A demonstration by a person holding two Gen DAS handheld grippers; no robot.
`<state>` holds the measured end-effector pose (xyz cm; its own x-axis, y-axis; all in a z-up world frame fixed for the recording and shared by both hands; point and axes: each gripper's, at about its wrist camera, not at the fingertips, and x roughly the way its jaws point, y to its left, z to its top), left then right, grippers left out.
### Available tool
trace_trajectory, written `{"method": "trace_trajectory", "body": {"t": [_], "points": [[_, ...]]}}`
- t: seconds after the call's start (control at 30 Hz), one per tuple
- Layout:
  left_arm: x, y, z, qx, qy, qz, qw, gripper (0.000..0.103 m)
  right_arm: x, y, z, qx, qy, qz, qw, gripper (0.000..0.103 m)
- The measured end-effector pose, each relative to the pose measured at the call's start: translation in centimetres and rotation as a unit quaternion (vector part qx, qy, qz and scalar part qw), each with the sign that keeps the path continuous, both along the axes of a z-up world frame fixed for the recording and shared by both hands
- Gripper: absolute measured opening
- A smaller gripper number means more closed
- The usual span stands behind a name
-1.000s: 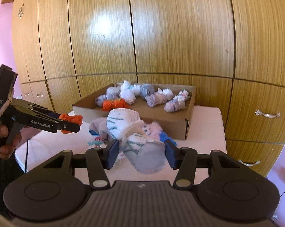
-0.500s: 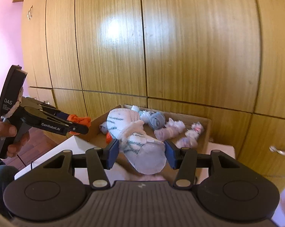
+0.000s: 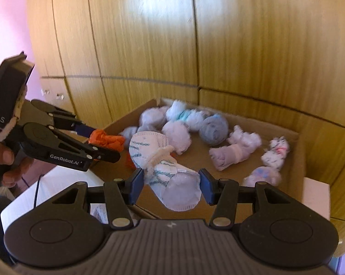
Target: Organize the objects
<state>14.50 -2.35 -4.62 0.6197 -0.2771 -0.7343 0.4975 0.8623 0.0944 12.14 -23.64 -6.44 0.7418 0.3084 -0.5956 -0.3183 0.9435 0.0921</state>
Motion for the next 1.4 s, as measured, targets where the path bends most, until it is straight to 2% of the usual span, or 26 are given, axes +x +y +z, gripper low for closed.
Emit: {"method": "trace_trajectory", "body": {"t": [0.3,0.43,0.7,0.9,1.03,1.27,1.4], "points": [[0.3,-0.2,-0.9,0.008,0.002,-0.011,0.9999,0.058,2.4,2.7,-1.3,-0.036,0.041,0.031,0.998,0.048],[0.0,-0.2,-0.3,0.009,-0.009,-0.012,0.9998,0.070,2.5,3.3,-1.5,-0.046,0.054,0.039,0.997,0.048],[-2.4,1.3,1.6,-0.011,-0.035,-0.010,0.9993,0.077,3.6,4.0,-1.7,-0.050,0.069,0.048,0.995,0.048],[-3.1,1.9,1.2,-0.009,-0.020,0.002,0.9998,0.078,4.2,5.0,-1.9,-0.047,0.078,0.055,0.994,0.049],[-3.2,2.1,0.9,-0.008,-0.008,0.012,0.9999,0.080,4.3,5.1,-1.9,-0.050,0.088,0.050,0.994,0.051],[-3.6,2.4,1.4,-0.011,-0.005,0.019,0.9997,0.083,3.5,5.2,-1.2,-0.066,0.080,0.036,0.994,0.062],[-4.0,2.4,1.9,-0.014,-0.006,0.021,0.9997,0.083,2.8,5.2,-0.5,-0.067,0.073,0.033,0.995,0.065]]}}
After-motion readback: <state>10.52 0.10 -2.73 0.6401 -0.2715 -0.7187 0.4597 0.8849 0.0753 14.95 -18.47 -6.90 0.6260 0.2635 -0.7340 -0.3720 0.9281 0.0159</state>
